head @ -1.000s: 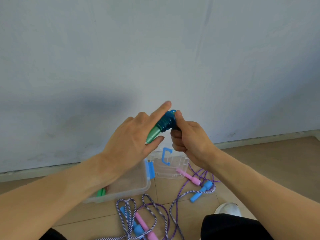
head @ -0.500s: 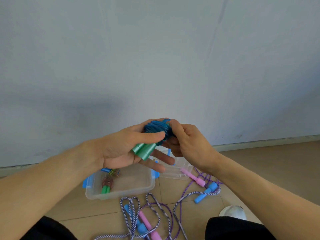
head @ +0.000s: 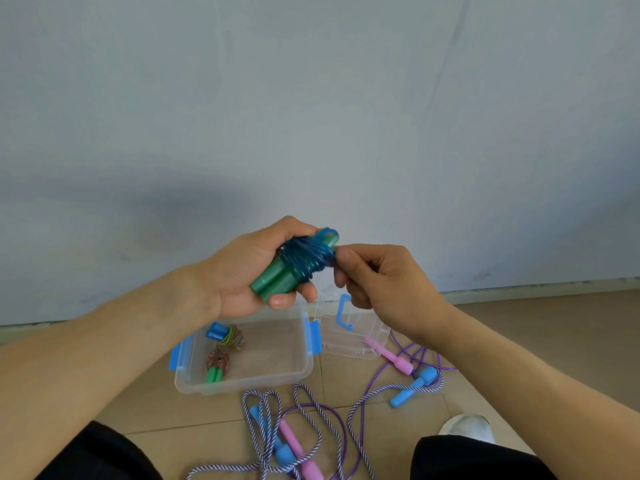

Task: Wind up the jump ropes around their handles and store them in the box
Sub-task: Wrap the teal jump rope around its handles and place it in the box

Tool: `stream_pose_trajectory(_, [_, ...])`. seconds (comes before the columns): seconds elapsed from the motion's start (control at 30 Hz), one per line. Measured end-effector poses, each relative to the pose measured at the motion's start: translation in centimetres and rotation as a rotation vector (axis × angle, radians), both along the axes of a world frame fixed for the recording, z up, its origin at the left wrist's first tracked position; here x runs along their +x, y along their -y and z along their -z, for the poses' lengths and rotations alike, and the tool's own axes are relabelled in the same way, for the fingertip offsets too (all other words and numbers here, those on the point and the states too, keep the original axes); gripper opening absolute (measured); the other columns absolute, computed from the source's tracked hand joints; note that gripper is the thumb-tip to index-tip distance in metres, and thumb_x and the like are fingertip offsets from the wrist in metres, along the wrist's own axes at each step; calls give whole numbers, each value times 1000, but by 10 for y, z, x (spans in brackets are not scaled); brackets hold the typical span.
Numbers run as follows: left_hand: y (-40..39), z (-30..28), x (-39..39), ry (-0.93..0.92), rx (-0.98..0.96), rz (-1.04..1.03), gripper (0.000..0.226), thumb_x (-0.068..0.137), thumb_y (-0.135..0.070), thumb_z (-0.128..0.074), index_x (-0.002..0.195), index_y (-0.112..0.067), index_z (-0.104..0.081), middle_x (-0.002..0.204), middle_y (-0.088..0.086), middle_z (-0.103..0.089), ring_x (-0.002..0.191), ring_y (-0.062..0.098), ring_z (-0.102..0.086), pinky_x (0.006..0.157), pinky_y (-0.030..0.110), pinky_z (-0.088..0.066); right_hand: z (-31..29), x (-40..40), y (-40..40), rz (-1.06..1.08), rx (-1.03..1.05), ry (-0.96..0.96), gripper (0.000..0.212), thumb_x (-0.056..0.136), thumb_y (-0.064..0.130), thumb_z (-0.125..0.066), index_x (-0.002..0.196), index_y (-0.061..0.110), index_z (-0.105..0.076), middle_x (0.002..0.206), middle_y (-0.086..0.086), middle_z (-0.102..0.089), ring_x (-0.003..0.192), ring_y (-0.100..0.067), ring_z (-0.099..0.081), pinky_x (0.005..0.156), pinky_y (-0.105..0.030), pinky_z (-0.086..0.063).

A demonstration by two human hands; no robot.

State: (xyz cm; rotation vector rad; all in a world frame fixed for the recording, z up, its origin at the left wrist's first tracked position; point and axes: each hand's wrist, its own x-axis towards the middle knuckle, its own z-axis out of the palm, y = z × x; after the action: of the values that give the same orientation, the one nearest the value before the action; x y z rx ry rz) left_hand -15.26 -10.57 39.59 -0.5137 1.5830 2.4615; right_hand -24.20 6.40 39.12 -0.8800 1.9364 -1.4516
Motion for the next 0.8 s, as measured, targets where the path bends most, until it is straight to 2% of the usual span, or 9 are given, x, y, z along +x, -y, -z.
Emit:
stream_pose_trajectory(0.1, [-6, -4, -2, -79, 20, -65, 49, 82, -35, -58, 125, -15, -65, 101, 12, -68, 52, 24, -63, 33, 20, -29, -2, -6, 1, 108, -102, 332, 20, 99, 11, -53, 101, 14, -73, 70, 1, -65, 52, -10, -42, 53, -22, -41])
stream_pose_trajectory(0.2, [-13, -6, -2, -120, -1, -83, 45, 81, -34, -57, 121, -16, -68, 100, 11, -70, 55, 28, -66, 33, 21, -30, -2, -9, 3, 178, -105, 431, 16, 95, 9, -59, 102, 9, -73, 73, -4, -70, 51, -10, -47, 52, -22, -45])
stream_pose_trajectory(0.33, [-10, -14, -5, -182, -60, -119, 41, 82, -30, -53, 117, -12, -66, 119, 10, -69, 57, 30, -67, 34, 22, -28, -1, -6, 9, 241, -64, 405, 12, 88, 12, -70, 92, 2, -74, 78, -11, -74, 52, -11, -57, 52, -22, -49])
stream_pose_trajectory(0.4, [-6, -17, -7, -192, -106, -140, 35, 87, -27, -50, 111, -9, -67, 119, 10, -70, 53, 29, -64, 34, 21, -27, -2, -4, 10, 273, -89, 394, 14, 86, 13, -72, 90, 0, -74, 77, -12, -74, 54, -12, -59, 52, -21, -51])
stream_pose_trajectory(0.5, [-6, -12, -7, -157, -281, -208, 32, 95, -20, -48, 105, 5, -66, 99, 16, -72, 49, 30, -60, 35, 23, -28, -6, -2, 9, 295, -137, 275, 13, 87, 12, -72, 90, -1, -75, 74, -13, -73, 54, -14, -61, 52, -22, -51])
stream_pose_trajectory(0.6, [-10, -5, -6, -144, -380, -284, 32, 94, -16, -54, 102, 14, -62, 78, 20, -66, 53, 36, -63, 37, 25, -29, -9, 5, 7, 305, -169, 125, 8, 88, 13, -71, 87, 6, -76, 71, -10, -74, 52, -15, -63, 52, -24, -52])
stream_pose_trajectory(0.7, [-15, -4, -8, -159, -366, -317, 24, 94, -16, -57, 93, 8, -60, 71, 18, -64, 53, 37, -64, 38, 25, -30, -10, 11, 5, 329, -184, 0, 7, 90, 11, -68, 86, 10, -74, 68, -7, -73, 51, -17, -64, 51, -26, -53])
stream_pose_trajectory(0.8, [-17, -4, -8, -179, -393, -314, 18, 94, -17, -58, 91, 1, -57, 69, 16, -65, 52, 38, -63, 39, 27, -33, -10, 10, 4, 328, -213, -40, 6, 91, 9, -67, 91, 8, -73, 70, -7, -73, 56, -20, -69, 56, -28, -57])
